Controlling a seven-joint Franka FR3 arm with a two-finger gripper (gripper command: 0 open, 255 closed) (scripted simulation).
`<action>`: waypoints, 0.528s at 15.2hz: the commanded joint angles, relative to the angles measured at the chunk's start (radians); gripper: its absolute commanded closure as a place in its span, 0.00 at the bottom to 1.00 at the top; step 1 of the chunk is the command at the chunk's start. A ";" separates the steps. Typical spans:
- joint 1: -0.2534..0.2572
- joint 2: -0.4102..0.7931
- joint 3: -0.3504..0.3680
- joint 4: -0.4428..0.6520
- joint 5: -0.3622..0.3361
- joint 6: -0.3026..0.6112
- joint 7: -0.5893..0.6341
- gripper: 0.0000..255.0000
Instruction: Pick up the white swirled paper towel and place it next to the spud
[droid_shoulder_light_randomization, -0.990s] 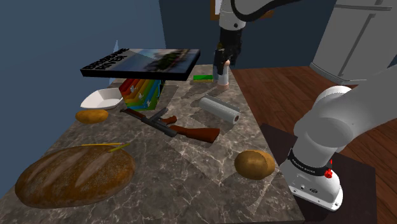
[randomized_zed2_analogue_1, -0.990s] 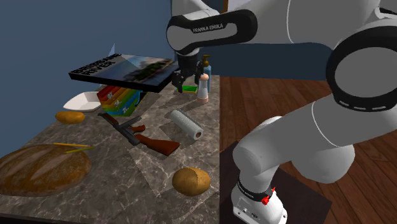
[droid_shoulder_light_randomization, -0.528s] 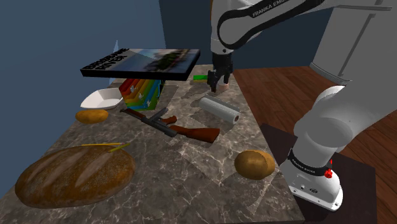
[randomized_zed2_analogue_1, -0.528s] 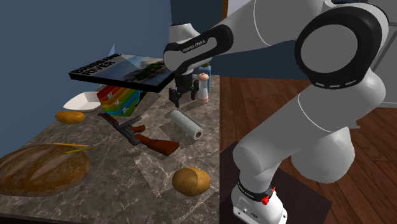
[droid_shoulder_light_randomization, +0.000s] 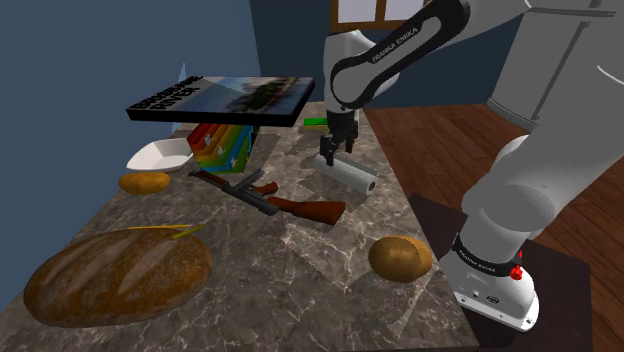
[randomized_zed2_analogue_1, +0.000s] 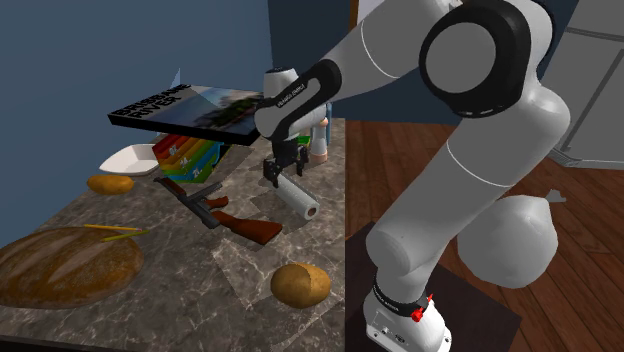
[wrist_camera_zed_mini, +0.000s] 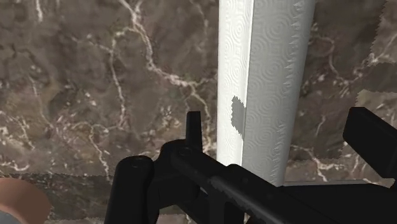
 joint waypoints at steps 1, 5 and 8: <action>0.000 0.015 0.000 -0.013 0.000 0.028 0.001 0.00; -0.001 0.038 0.000 -0.030 -0.002 0.069 0.002 0.00; -0.001 0.038 0.000 -0.030 -0.002 0.069 0.002 0.00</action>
